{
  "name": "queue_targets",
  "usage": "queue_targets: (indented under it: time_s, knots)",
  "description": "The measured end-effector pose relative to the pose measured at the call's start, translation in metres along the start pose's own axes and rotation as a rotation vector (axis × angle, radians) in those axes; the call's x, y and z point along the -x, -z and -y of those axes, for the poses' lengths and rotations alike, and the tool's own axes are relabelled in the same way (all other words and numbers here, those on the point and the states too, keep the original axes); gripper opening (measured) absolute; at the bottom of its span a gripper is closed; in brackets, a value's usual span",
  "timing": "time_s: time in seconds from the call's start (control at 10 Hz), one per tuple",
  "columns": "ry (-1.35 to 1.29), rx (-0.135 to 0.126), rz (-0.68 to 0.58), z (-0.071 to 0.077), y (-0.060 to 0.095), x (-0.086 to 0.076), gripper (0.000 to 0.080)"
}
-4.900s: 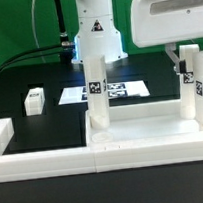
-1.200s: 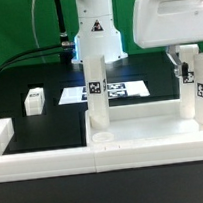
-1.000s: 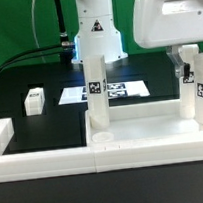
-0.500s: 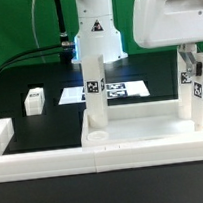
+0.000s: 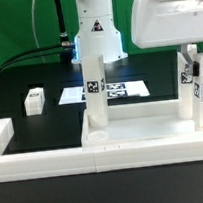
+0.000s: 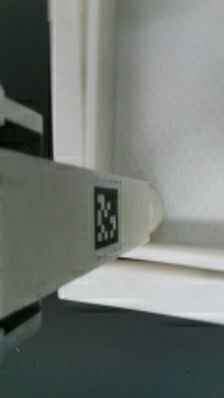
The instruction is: Assemble desk
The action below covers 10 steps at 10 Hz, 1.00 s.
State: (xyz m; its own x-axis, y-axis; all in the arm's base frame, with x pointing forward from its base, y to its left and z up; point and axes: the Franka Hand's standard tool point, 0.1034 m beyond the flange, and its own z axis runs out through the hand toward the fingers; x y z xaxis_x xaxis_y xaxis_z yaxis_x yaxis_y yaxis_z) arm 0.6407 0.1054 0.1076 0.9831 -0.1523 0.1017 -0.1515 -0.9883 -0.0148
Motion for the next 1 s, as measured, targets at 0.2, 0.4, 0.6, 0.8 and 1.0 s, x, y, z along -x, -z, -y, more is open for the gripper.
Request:
queue_targets:
  time_s: [0.2, 0.4, 0.6, 0.8, 1.0]
  knots:
    - [-0.184, 0.001, -0.001, 0.0013, -0.0002, 0.0003, 0.0288]
    - [-0.415, -0.004, 0.003, 0.0019, -0.0006, 0.0011, 0.0288]
    - [-0.657, -0.025, 0.004, 0.0013, -0.0013, 0.0018, 0.0288]
    - [-0.977, -0.033, 0.021, -0.0008, -0.0017, 0.0026, 0.0288]
    - [-1.2, -0.036, 0.03, 0.0, -0.002, 0.004, 0.0288]
